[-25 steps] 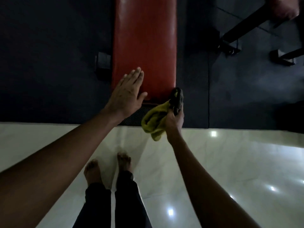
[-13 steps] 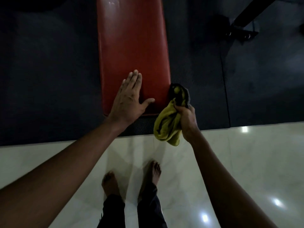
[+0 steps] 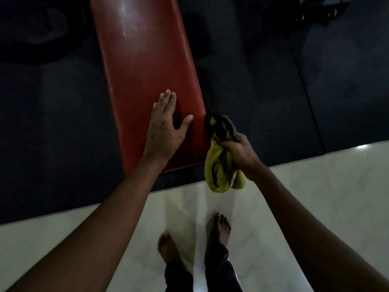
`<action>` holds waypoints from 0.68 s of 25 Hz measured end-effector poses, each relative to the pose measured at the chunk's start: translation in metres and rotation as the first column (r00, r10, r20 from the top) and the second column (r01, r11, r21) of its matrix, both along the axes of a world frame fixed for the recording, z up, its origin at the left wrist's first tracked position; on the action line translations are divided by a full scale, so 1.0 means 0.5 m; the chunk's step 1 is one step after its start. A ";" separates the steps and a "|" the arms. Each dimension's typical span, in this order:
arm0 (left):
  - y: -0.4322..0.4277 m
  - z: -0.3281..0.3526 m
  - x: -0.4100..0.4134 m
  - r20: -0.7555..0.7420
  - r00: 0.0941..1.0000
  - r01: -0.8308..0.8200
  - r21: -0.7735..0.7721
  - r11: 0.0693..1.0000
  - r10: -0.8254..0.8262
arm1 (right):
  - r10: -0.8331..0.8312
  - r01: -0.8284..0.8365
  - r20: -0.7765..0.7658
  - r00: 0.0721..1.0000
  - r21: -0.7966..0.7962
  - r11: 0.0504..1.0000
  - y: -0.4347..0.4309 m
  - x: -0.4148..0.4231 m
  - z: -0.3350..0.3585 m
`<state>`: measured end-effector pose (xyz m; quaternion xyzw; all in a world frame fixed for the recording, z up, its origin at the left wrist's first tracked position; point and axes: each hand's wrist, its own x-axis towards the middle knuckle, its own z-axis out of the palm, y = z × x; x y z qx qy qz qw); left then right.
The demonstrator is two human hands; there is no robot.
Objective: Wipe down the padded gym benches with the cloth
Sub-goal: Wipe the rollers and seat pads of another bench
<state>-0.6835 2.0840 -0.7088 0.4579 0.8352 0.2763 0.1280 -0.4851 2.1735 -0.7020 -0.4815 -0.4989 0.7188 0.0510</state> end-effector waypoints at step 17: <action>0.024 -0.022 0.003 -0.285 0.953 -0.141 -0.115 0.983 0.103 | 0.050 -0.047 -0.022 0.999 0.095 0.994 0.106 -0.116 -0.017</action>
